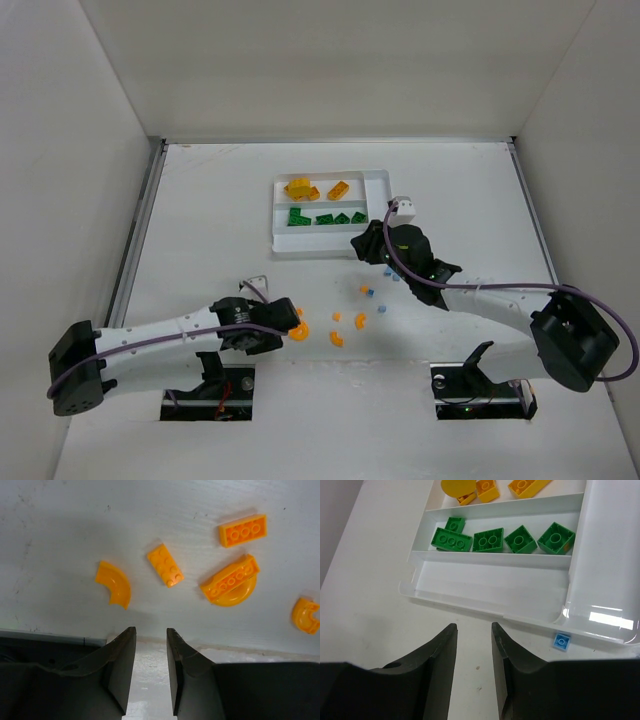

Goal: Sort the legos into containers by color

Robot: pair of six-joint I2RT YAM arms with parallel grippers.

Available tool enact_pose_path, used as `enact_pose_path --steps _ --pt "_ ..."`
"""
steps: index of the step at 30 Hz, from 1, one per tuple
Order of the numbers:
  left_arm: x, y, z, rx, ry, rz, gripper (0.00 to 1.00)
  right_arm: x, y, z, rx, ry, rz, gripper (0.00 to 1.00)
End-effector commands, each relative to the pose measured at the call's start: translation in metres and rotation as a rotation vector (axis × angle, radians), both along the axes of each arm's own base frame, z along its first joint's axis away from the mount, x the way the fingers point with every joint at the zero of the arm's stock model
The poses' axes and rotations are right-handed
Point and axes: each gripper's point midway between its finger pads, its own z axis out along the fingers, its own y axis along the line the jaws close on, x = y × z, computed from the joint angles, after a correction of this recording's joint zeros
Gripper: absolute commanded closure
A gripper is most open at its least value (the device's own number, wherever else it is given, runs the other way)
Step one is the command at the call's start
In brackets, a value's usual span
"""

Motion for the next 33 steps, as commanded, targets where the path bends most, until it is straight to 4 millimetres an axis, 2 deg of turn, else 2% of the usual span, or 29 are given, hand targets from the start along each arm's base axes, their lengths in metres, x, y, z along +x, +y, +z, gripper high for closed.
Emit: enact_pose_path --steps 1,6,11,16,27,33 --pt "0.004 0.066 0.011 0.177 -0.133 0.365 0.7 0.008 0.007 0.023 0.033 -0.049 0.008 0.61" --pt "0.006 0.07 0.005 0.209 -0.16 0.368 0.65 0.007 0.007 0.026 0.037 -0.054 0.008 0.6" --pt "0.011 0.072 -0.004 0.17 -0.194 0.419 0.61 0.006 0.006 0.03 0.044 -0.06 0.008 0.6" --pt "0.021 0.069 -0.008 0.127 -0.249 0.482 0.61 0.006 0.005 0.031 0.047 -0.064 0.008 0.6" --pt "0.027 0.087 -0.011 0.16 -0.289 0.59 0.62 0.004 0.001 0.034 0.053 -0.068 0.007 0.59" --pt "0.03 0.091 -0.009 0.205 -0.304 0.606 0.61 0.004 0.001 0.031 0.05 -0.063 0.009 0.59"
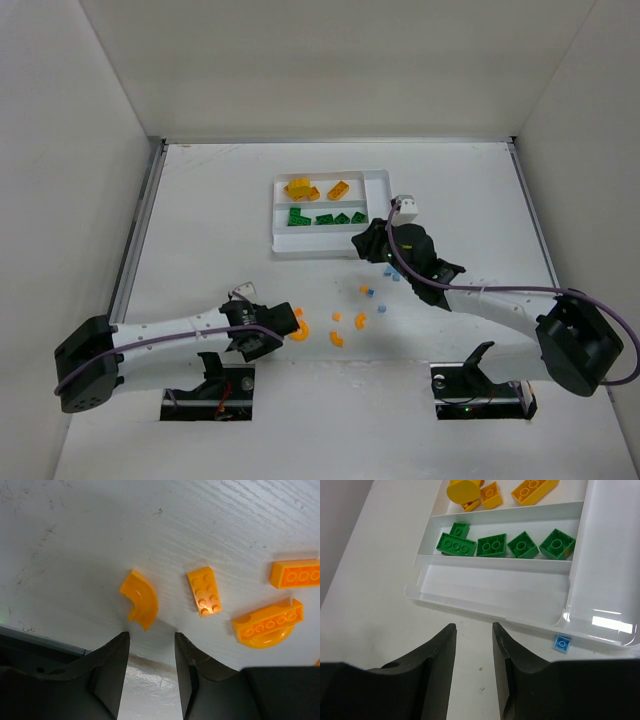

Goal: Sort the legos into containers by color

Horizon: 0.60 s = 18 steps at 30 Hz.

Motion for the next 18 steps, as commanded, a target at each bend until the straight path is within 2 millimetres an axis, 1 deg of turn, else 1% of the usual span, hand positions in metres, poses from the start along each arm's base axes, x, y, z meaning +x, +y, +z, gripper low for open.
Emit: enact_pose_path --steps 1,2,4,5,6,7,8,10,11,12,14,18 --pt "0.036 0.075 0.021 0.216 -0.32 0.383 0.61 0.005 0.004 0.022 0.035 -0.046 0.01 0.59" --pt "0.036 0.075 0.021 0.211 -0.322 0.386 0.61 0.005 0.005 0.021 0.034 -0.044 0.013 0.59" --pt "0.036 0.077 0.021 0.193 -0.326 0.396 0.66 0.004 0.007 0.02 0.037 -0.041 0.019 0.59" --pt "0.037 0.074 0.02 0.155 -0.333 0.407 0.73 0.004 0.008 0.02 0.038 -0.04 0.022 0.59" --pt "0.04 0.068 0.021 0.107 -0.348 0.405 0.78 0.004 0.009 0.019 0.038 -0.038 0.025 0.59" --pt "0.041 0.064 0.021 0.064 -0.357 0.407 0.8 0.004 0.01 0.019 0.038 -0.036 0.028 0.59" --pt "0.042 0.064 0.019 0.035 -0.359 0.424 0.82 0.004 0.01 0.018 0.037 -0.035 0.029 0.59" --pt "0.041 0.073 0.015 0.02 -0.358 0.475 0.83 0.004 0.01 0.017 0.038 -0.033 0.03 0.59" --pt "0.039 0.078 0.011 0.024 -0.349 0.503 0.85 0.004 0.01 0.017 0.038 -0.033 0.03 0.59" --pt "0.039 0.08 0.011 0.019 -0.343 0.523 0.84 0.004 0.011 0.018 0.039 -0.033 0.032 0.59" --pt "0.039 0.082 0.01 0.021 -0.338 0.539 0.84 0.003 0.01 0.02 0.043 -0.038 0.032 0.59" --pt "0.044 0.079 0.011 0.033 -0.344 0.538 0.84 0.002 0.009 0.025 0.053 -0.048 0.033 0.59"
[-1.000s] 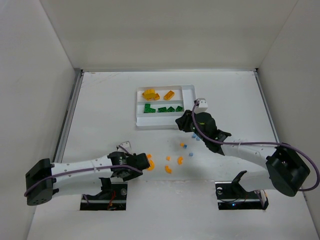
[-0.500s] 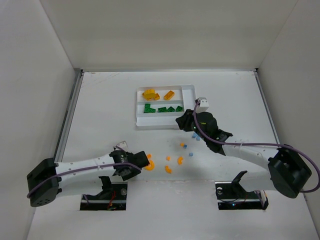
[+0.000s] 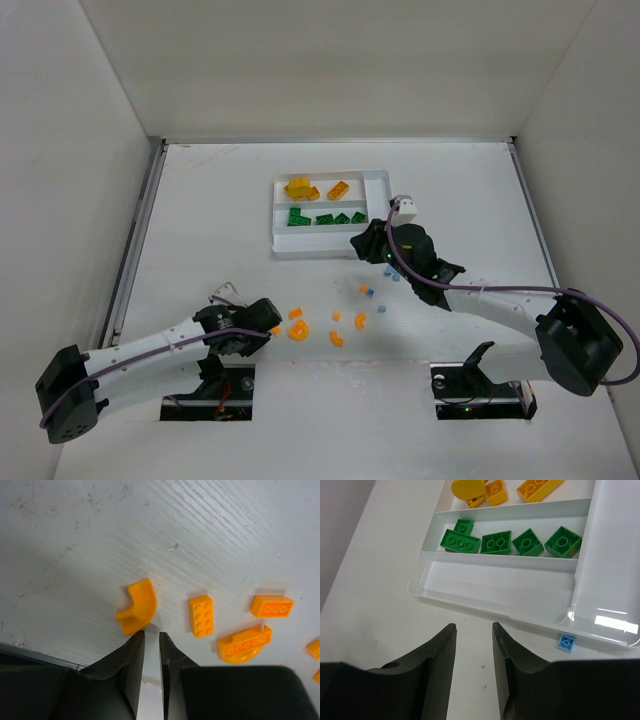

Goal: Sort the legos into containers by color

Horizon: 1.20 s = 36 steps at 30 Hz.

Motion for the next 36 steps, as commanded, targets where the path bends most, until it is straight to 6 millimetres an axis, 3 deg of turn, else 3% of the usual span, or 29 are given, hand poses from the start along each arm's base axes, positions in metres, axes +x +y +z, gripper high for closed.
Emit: enact_pose_path --steps 1,10,20,27,36 --pt "0.027 0.072 0.009 0.2 -0.209 0.397 0.85 0.004 0.006 0.027 0.051 -0.056 0.011 0.59" --pt "0.047 0.066 0.024 0.159 -0.253 0.38 0.85 0.002 0.004 0.033 0.06 -0.068 0.012 0.59" --pt "0.05 0.038 0.03 0.146 -0.243 0.24 0.59 0.002 0.005 0.033 0.054 -0.068 0.014 0.58" --pt "0.053 0.015 0.024 0.14 -0.241 0.172 0.58 0.003 0.008 0.03 0.047 -0.061 0.019 0.58" --pt "0.06 0.0 0.019 0.158 -0.244 0.134 0.59 0.001 0.011 0.03 0.049 -0.06 0.034 0.58"
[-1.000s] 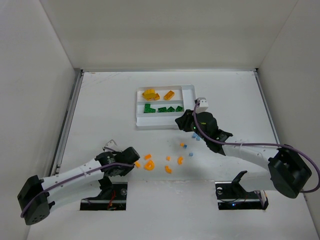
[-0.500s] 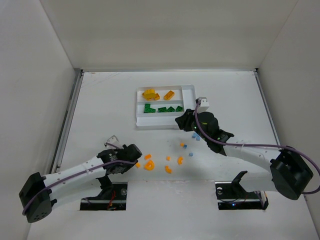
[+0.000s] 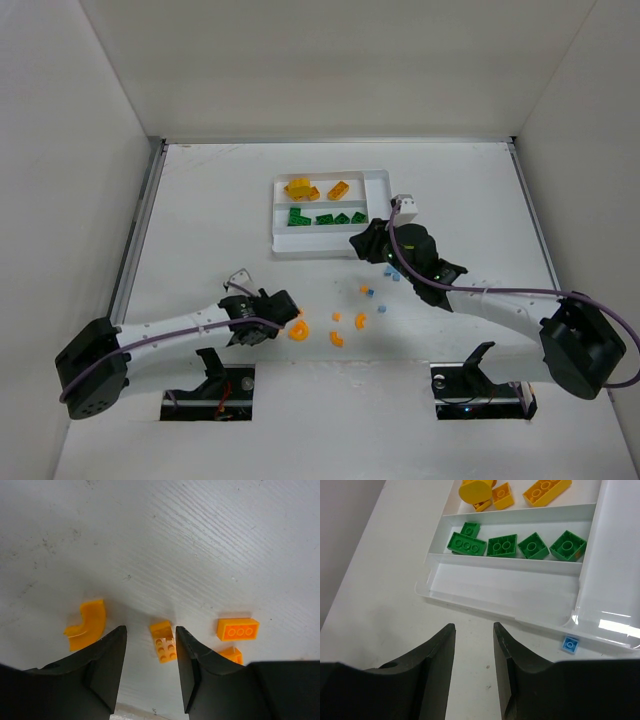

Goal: Sort the legos into containers by color

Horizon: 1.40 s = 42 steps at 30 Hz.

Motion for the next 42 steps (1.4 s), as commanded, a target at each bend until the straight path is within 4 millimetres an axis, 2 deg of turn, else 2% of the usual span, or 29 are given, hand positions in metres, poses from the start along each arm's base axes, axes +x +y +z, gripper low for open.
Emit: enact_pose_path --steps 1,6,11,14,16,19,24,28,32,35,37,42 --pt "0.024 0.013 0.016 0.031 -0.139 0.157 0.6 0.003 0.01 0.022 0.032 -0.046 0.021 0.58" --pt "0.021 0.014 0.011 0.059 -0.118 0.149 0.65 0.002 0.008 0.026 0.04 -0.054 0.021 0.58" --pt "0.022 0.005 0.006 0.08 -0.106 0.111 0.68 0.0 0.006 0.029 0.046 -0.061 0.021 0.58" --pt "0.021 0.002 0.005 0.087 -0.101 0.094 0.73 0.0 0.004 0.03 0.049 -0.064 0.018 0.57" --pt "0.022 0.0 0.007 0.076 -0.11 0.087 0.8 0.0 0.002 0.032 0.053 -0.067 0.013 0.57" --pt "0.027 0.0 0.013 0.062 -0.133 0.081 0.87 0.0 0.001 0.032 0.054 -0.068 0.01 0.56" --pt "0.049 0.0 0.043 0.02 -0.222 0.089 0.93 0.0 0.0 0.03 0.052 -0.064 0.008 0.56" --pt "0.084 -0.008 0.078 -0.033 -0.328 0.107 0.93 0.002 0.001 0.027 0.047 -0.058 0.008 0.56" --pt "0.135 -0.024 0.123 -0.103 -0.467 0.112 0.93 0.002 0.003 0.026 0.044 -0.055 0.011 0.56" --pt "0.175 -0.034 0.145 -0.138 -0.54 0.125 0.93 0.003 0.003 0.026 0.04 -0.056 0.009 0.57" --pt "0.197 -0.037 0.146 -0.142 -0.554 0.14 0.93 0.004 0.004 0.024 0.037 -0.053 0.008 0.57" --pt "0.242 -0.038 0.119 -0.151 -0.515 0.164 0.92 0.004 0.004 0.023 0.032 -0.052 0.01 0.57"
